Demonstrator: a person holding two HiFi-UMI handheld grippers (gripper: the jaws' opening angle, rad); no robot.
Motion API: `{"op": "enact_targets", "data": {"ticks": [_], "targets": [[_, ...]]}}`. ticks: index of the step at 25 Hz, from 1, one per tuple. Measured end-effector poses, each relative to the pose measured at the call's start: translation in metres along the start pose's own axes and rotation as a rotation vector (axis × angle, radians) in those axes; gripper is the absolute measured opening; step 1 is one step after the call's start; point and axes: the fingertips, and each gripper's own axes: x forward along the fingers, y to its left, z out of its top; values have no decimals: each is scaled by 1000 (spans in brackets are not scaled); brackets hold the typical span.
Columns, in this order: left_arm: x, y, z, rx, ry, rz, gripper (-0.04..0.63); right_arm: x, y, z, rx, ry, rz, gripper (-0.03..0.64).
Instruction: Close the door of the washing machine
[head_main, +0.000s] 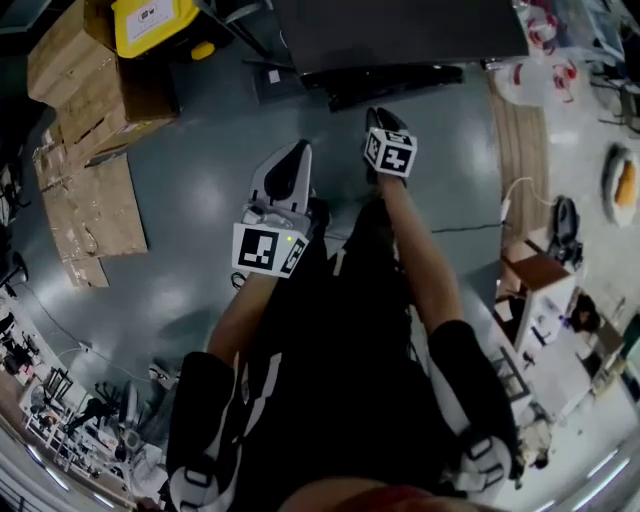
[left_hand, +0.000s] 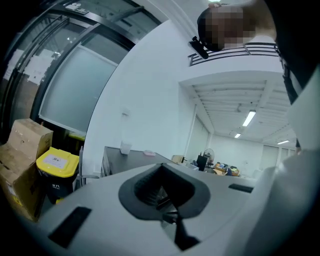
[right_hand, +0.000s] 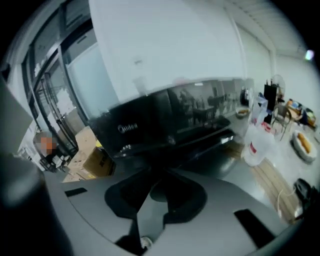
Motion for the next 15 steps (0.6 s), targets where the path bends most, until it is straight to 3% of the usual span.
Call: {"op": "enact_targets", "data": {"ticks": [3,9,15], "targets": [[5,-24,26,23,-26,-6,5,-62,-5,42,-86,-94,30,66],[8,-66,77,20,-94,23,5,-202,2,134,-152,-339,111,36],[1,-101,104,31,-131,14,6,-305,2,169,-151,-498,163,14]]}}
